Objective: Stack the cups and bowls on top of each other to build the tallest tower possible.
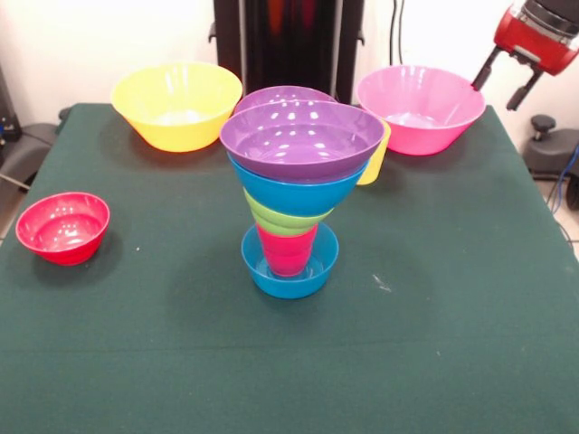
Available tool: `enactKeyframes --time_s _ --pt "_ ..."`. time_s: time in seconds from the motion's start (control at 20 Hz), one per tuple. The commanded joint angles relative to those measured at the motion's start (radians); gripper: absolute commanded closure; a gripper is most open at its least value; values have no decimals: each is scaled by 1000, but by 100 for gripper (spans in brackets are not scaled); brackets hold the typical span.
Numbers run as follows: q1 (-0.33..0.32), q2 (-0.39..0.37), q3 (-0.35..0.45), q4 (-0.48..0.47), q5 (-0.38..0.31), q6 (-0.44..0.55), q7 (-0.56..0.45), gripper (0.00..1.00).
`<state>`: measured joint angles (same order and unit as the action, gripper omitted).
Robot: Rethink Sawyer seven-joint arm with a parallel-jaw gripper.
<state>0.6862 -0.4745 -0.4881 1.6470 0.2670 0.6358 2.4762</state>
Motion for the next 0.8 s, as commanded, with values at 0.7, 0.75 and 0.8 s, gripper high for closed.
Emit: enactKeyframes --time_s 0.7,0.75,0.8 --pt "91 184 -13 -122 -41 13 177 0" --pt "102 202 -32 -130 -45 15 183 0" --pt "105 211 -43 -132 -49 16 179 0"
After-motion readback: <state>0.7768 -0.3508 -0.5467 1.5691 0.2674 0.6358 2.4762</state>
